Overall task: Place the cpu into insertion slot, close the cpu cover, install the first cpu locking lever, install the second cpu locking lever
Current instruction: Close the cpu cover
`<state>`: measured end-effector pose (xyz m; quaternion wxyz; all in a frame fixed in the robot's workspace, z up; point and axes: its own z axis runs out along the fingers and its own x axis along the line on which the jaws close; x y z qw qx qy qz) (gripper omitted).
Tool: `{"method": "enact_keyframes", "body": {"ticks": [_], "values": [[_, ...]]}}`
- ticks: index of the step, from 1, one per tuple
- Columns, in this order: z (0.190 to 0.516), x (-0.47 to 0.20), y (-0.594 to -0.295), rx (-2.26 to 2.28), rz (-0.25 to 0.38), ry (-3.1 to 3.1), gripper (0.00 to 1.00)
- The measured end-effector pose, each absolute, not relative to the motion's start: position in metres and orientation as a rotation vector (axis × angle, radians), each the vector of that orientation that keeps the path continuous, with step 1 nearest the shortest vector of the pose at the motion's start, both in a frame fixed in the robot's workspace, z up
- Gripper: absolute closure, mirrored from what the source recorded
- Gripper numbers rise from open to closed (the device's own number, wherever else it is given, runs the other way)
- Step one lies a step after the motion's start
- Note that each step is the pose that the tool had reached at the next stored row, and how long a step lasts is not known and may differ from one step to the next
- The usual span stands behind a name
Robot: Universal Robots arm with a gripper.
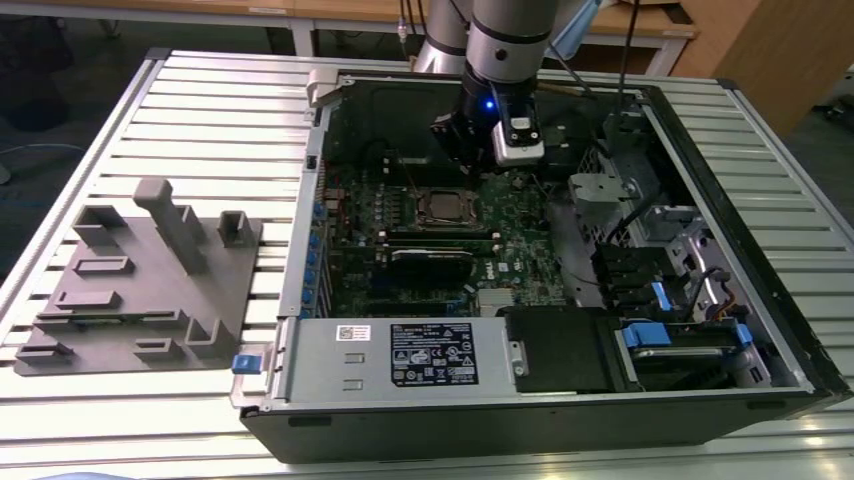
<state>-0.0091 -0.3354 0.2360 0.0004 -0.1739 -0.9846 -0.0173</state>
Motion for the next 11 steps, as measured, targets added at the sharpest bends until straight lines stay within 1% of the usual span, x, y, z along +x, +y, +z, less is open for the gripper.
{"method": "enact_keyframes", "body": {"ticks": [11], "values": [[0.2359, -0.0091, -0.3354, -0.420, -0.074, -3.108, 0.89]]}}
